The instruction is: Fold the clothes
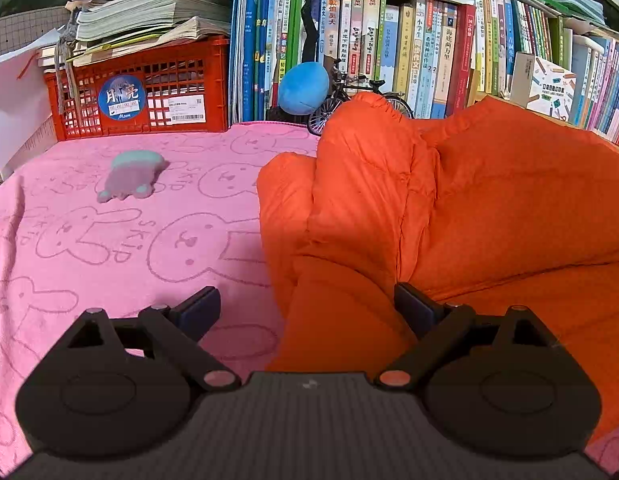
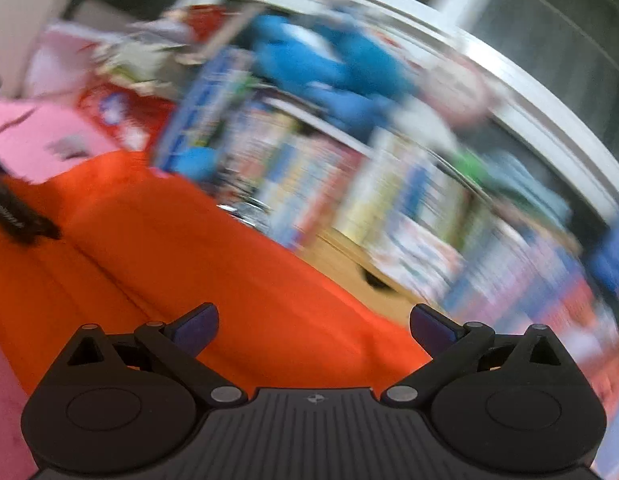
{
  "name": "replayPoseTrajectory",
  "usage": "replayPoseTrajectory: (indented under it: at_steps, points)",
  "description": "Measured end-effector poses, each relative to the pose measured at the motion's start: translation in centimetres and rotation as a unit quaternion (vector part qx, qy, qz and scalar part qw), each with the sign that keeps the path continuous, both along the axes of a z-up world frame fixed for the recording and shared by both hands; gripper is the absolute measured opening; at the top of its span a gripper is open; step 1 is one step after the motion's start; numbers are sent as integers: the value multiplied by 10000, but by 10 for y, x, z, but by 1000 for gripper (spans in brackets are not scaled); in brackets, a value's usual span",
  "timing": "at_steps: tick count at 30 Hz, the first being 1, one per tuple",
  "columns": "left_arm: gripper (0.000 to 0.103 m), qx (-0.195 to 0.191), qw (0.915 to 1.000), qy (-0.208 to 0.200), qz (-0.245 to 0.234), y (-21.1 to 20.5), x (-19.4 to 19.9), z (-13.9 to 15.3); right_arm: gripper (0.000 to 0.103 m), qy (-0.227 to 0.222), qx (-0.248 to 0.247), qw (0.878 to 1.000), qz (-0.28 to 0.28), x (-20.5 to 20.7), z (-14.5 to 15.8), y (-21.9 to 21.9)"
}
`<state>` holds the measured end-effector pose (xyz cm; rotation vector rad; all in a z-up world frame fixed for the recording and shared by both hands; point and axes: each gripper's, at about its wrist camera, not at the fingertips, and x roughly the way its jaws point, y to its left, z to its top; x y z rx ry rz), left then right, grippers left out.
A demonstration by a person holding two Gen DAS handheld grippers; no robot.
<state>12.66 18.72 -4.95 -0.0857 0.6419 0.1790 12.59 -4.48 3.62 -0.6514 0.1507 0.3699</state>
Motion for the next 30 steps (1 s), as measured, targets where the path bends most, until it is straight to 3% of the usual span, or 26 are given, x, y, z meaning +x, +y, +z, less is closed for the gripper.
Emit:
replayPoseTrajectory:
  at_steps: [3, 7, 13, 19, 25, 30]
  points:
    - [95, -13, 10000, -2, 1, 0, 0, 0, 103, -481, -346, 9982, 34, 10, -6, 33]
    - [96, -81, 10000, 3, -1, 2, 0, -1, 103, -534, -417, 9976, -122, 29, -7, 41]
    - [96, -7, 10000, -1, 5, 0, 0, -1, 103, 10, 333, 9989, -339, 43, -2, 14]
    - [98, 47, 10000, -7, 26, -2, 0, 0, 103, 195, 312, 9984, -423, 62, -12, 15]
    - [98, 156, 9999, -42, 30, -4, -2, 0, 103, 483, 639, 9951, -581, 78, -20, 8]
    - [94, 309, 9984, -405, 249, -9, -15, 9, 103, 437, 766, 9940, -645, 75, -33, 6]
